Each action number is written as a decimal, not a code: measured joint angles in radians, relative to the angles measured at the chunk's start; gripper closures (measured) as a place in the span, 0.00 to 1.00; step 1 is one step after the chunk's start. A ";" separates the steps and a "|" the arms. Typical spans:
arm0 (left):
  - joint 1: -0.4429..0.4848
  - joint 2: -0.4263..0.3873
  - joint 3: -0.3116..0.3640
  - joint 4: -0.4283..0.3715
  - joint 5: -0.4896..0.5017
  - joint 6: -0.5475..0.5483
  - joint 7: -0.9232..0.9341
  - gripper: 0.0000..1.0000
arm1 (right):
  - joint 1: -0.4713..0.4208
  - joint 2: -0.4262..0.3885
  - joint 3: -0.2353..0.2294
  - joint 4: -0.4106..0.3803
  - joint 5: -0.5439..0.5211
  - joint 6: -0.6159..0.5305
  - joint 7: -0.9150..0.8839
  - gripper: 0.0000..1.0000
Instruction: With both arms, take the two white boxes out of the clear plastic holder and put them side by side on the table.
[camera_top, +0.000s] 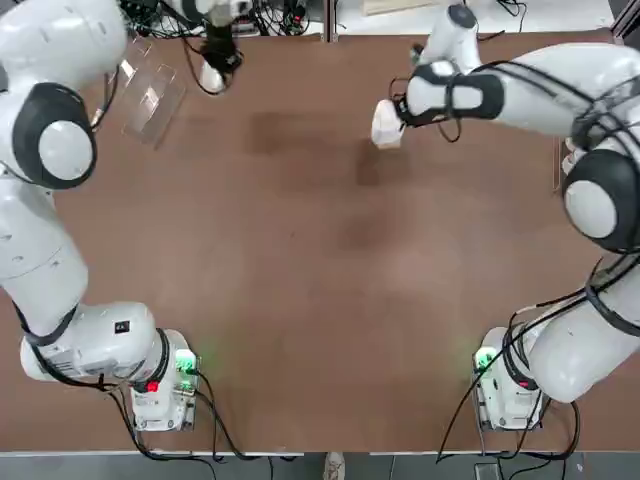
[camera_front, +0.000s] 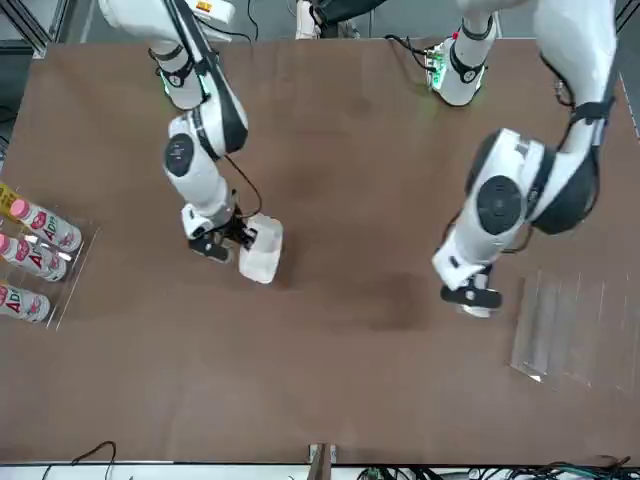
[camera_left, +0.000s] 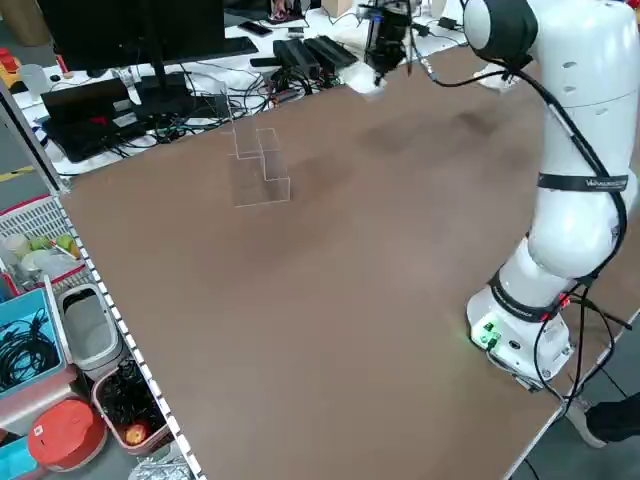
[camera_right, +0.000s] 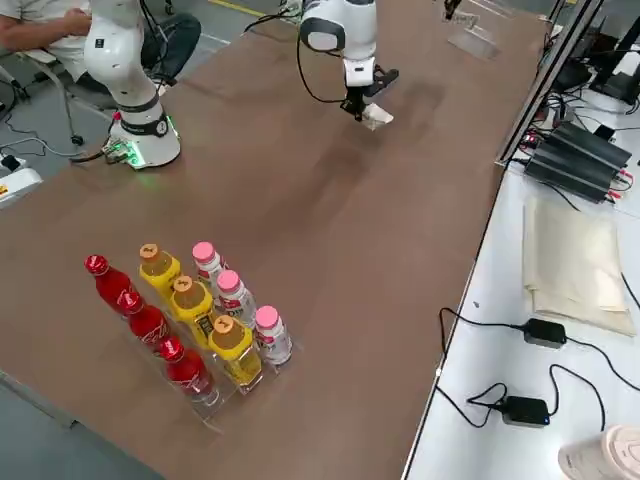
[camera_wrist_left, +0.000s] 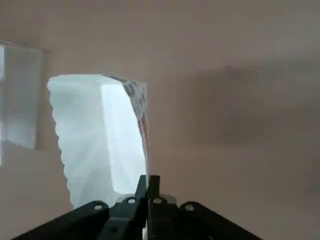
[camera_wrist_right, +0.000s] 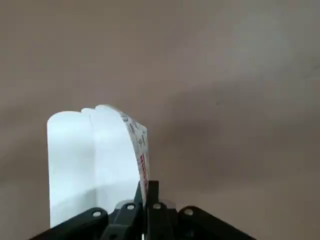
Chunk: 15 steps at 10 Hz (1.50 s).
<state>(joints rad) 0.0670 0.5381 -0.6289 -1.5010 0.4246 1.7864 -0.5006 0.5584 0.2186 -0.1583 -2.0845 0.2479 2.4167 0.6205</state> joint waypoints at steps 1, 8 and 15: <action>-0.076 0.043 0.000 0.020 -0.007 0.029 -0.094 0.98 | -0.050 -0.039 -0.011 0.000 0.000 -0.052 0.000 0.98; -0.497 0.346 0.026 0.192 -0.063 0.451 -0.388 0.98 | -0.379 -0.046 -0.010 -0.042 0.084 -0.071 -0.131 0.98; -0.607 0.431 0.126 0.266 -0.067 0.660 -0.390 0.55 | -0.257 0.141 0.007 -0.035 0.162 0.392 0.629 0.98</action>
<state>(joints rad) -0.5397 0.9687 -0.5027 -1.2355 0.3580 2.4468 -0.8907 0.3009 0.3592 -0.1517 -2.1192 0.4102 2.8087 1.2492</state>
